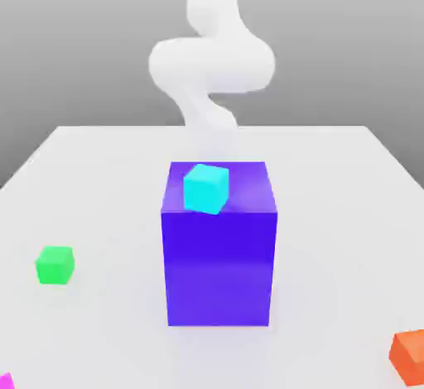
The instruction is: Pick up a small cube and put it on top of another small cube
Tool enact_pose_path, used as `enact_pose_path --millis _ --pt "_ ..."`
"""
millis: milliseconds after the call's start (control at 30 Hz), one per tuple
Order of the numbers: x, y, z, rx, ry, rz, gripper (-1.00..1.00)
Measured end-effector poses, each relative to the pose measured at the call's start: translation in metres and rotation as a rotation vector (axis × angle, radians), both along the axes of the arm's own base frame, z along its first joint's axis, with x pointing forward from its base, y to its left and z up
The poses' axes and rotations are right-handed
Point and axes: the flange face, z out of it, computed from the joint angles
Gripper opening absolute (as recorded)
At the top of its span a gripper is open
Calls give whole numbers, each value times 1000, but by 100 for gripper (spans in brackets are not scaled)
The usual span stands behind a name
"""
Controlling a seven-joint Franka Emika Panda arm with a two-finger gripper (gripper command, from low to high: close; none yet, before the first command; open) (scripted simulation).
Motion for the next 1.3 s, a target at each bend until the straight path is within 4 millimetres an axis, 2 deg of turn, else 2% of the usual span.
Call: enact_pose_path --millis 133,300,467,600,667,867,1067,1200,1233,1300 --pt "49 -25 -41 36 90 -98 0" --pt "100 -61 -100 83 195 -218 0" --pt "139 -103 -168 132 299 -341 0" --pt "160 -142 -229 175 379 -447 0" --pt "166 -163 -261 198 418 -502 0" --pt "176 -208 -363 263 538 -642 0" --pt "162 -253 -470 333 655 -795 0" --pt "157 -262 -538 349 681 -830 0" --pt "157 -262 -553 350 682 -831 -100" --pt "157 -262 -553 350 682 -831 -100"
